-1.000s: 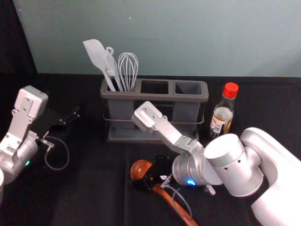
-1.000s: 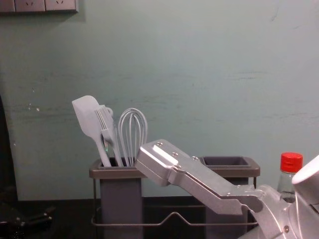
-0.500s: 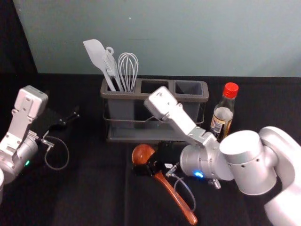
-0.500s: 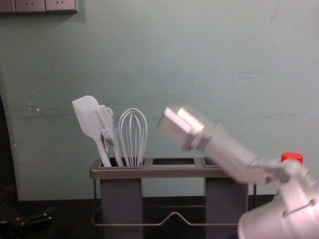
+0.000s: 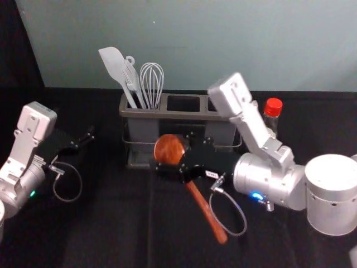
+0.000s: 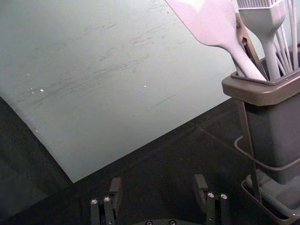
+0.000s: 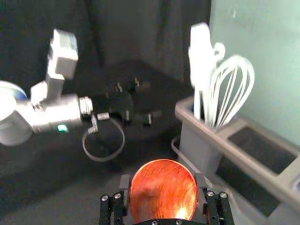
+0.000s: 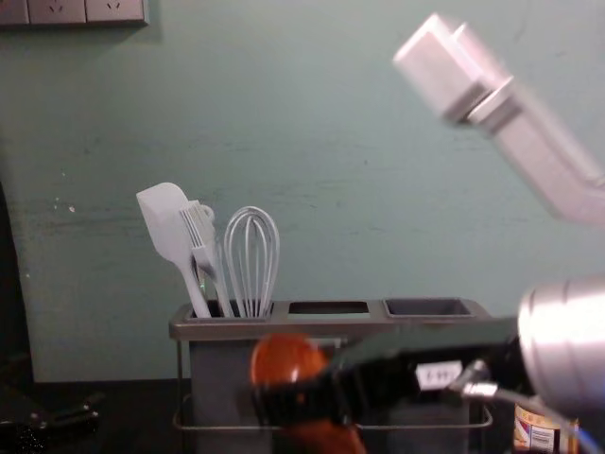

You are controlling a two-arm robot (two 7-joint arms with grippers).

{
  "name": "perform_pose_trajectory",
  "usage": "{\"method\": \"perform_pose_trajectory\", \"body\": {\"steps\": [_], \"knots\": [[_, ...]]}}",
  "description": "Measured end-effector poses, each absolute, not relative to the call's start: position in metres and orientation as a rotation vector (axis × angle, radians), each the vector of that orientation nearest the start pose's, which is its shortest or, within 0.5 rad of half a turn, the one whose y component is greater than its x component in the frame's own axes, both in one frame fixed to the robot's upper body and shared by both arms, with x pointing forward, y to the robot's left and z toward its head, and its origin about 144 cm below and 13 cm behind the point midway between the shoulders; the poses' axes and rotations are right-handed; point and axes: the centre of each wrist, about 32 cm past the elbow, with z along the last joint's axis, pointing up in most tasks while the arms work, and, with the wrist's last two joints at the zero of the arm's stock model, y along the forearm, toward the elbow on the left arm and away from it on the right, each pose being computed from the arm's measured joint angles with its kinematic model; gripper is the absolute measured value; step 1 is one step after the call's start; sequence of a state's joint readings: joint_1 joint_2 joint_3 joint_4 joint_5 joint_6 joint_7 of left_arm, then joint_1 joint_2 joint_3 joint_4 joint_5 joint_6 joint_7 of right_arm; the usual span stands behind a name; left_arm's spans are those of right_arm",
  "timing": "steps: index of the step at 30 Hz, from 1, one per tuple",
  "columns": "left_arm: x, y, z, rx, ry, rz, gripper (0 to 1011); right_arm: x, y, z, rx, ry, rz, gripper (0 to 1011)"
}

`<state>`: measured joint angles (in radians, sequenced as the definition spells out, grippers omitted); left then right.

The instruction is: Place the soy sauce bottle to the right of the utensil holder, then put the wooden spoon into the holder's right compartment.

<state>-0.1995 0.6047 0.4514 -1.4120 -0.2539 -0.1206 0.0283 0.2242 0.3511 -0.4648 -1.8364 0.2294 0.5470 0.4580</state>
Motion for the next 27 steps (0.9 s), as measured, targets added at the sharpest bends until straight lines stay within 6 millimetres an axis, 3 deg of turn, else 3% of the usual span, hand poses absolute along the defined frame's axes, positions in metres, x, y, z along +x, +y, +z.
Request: {"method": "perform_pose_trajectory", "body": {"steps": [16,27], "knots": [[0.489,0.31,1.14,0.304,-0.285,1.248,1005,0.467,-0.203,1.264,-0.051,-0.157,-0.57,834],[0.489,0.31,1.14,0.305,-0.285,1.248,1005,0.496,-0.224,1.281,0.035,-0.274,-0.529,834]]}}
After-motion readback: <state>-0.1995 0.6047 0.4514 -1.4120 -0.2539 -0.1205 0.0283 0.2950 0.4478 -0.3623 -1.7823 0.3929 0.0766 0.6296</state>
